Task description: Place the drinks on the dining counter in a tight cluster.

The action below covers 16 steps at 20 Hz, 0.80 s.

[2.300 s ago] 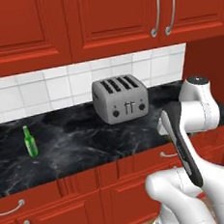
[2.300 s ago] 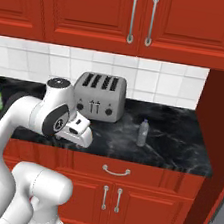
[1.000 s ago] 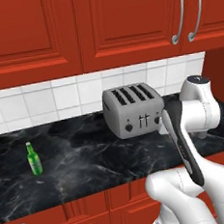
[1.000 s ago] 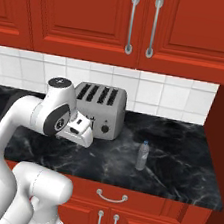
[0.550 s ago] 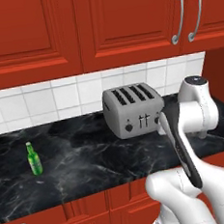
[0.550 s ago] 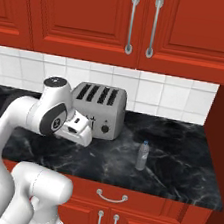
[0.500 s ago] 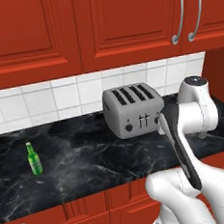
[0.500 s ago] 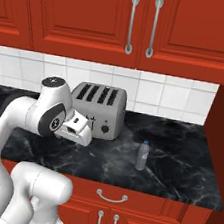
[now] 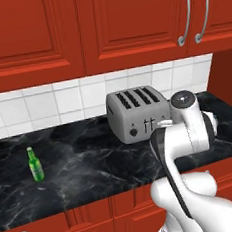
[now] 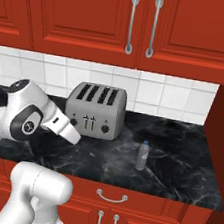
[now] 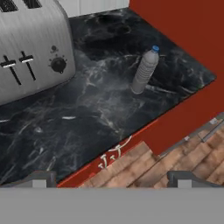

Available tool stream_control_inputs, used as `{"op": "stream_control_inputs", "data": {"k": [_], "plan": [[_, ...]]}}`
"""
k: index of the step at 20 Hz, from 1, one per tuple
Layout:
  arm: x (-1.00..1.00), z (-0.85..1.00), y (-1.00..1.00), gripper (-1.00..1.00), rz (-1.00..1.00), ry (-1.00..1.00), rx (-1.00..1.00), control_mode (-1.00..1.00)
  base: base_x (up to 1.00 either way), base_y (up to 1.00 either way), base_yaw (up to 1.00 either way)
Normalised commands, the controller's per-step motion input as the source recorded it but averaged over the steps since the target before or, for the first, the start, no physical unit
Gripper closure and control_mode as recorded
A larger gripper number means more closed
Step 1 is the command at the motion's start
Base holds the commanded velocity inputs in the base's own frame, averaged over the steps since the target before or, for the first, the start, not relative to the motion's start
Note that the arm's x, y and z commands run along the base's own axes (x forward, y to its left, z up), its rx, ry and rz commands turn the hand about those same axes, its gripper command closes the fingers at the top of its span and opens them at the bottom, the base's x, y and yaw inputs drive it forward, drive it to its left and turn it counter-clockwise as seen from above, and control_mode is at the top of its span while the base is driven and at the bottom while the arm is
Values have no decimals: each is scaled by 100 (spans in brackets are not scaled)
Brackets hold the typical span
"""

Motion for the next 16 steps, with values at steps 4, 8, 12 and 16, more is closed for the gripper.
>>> {"op": "stream_control_inputs", "data": {"k": [4,8,12,16], "plan": [[-24,0,0,-100,-13,-36,-9,-100,0,0,0],[-17,0,-13,-100,-10,-29,-6,-100,0,0,0],[-16,-10,-13,-100,-5,-28,-7,-100,0,0,0],[-8,-22,-17,-100,-4,-25,-5,-100,0,0,0]]}}
